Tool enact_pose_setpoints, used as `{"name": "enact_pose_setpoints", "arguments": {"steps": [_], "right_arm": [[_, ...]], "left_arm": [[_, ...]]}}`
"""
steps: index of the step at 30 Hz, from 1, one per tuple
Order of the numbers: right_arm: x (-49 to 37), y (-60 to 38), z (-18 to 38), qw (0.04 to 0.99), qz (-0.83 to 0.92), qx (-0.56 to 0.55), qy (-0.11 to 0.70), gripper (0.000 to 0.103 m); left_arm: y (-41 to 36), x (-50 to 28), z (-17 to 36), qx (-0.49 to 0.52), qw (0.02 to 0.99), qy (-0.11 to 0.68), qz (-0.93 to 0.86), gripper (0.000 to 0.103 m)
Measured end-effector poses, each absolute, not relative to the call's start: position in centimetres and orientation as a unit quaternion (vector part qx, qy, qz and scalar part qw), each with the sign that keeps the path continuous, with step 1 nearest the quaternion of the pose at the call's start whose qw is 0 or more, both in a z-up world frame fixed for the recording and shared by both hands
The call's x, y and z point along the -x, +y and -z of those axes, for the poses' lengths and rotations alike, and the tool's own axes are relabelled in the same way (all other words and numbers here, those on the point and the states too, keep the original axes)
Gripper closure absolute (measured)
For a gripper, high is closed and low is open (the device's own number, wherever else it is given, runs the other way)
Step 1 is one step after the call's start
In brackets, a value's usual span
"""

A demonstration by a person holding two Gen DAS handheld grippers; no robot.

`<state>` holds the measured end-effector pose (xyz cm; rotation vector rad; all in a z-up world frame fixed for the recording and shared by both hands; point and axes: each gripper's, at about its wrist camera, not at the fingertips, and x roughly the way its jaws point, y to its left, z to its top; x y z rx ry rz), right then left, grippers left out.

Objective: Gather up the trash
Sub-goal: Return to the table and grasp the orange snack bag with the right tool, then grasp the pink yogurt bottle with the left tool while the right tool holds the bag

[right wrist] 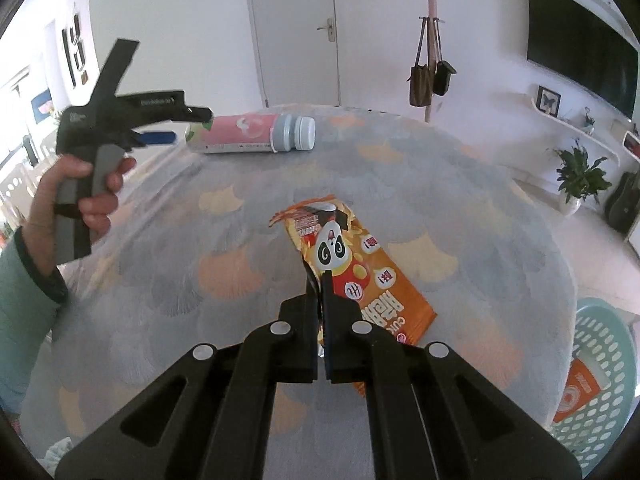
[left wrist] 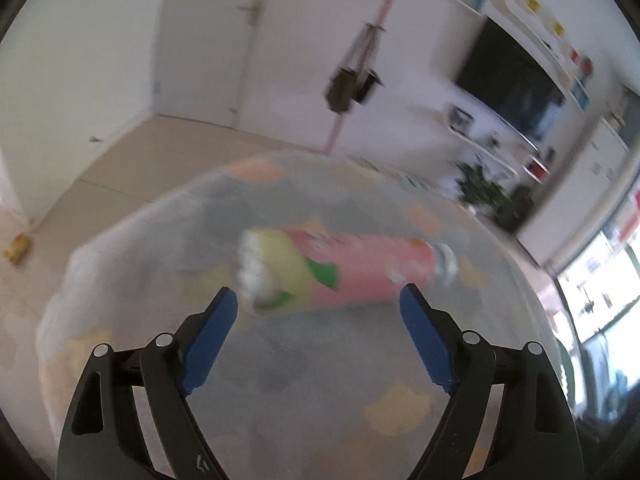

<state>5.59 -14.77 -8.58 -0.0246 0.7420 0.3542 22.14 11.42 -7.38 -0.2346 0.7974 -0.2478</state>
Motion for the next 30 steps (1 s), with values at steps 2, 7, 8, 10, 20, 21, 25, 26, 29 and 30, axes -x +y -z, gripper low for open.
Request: {"name": "enact_pose_setpoints", "arguments": {"steps": [2, 7, 8, 10, 20, 21, 25, 26, 29, 30], "right_arm": [[-5.8, -14.8, 8.5, 0.917, -0.174, 0.010, 0.360, 0.102], [-6.1, -15.5, 7.9, 0.921, -0.174, -0.006, 0.349, 0.102], [-6.2, -15.8, 7.8, 0.922, -0.172, -0.010, 0.347, 0.102], [-6.5, -16.4, 7.5, 0.923, -0.169, -0.019, 0.345, 0.102], [-7.5, -17.6, 6.6, 0.929, -0.149, -0.028, 0.337, 0.102], [-7.6, -17.6, 6.7, 0.929, -0.149, -0.027, 0.337, 0.102], [-8.1, -17.7, 6.7, 0.929, -0.147, -0.028, 0.338, 0.102], [-8.1, -17.8, 6.7, 0.930, -0.145, -0.027, 0.338, 0.102], [-8.1, -18.1, 6.7, 0.930, -0.142, -0.026, 0.337, 0.102], [-8.2, -18.2, 6.7, 0.931, -0.141, -0.027, 0.337, 0.102]], "left_arm": [[10.4, -21.3, 7.4, 0.096, 0.908, 0.384, 0.140, 0.027], [6.3, -17.9, 7.1, 0.062, 0.884, 0.388, 0.252, 0.030], [5.5, -17.0, 6.8, 0.043, 0.885, 0.381, 0.263, 0.030], [4.7, -16.0, 5.6, 0.006, 0.897, 0.356, 0.260, 0.029], [11.8, -22.8, 6.6, 0.013, 0.914, 0.394, 0.095, 0.018], [12.2, -23.2, 7.2, 0.025, 0.910, 0.403, 0.097, 0.021], [12.4, -23.2, 8.7, 0.078, 0.893, 0.412, 0.163, 0.031], [12.1, -23.0, 8.7, 0.078, 0.893, 0.410, 0.169, 0.032], [10.5, -21.8, 8.9, 0.082, 0.882, 0.411, 0.214, 0.035], [9.7, -21.5, 8.8, 0.082, 0.878, 0.411, 0.232, 0.037]]}}
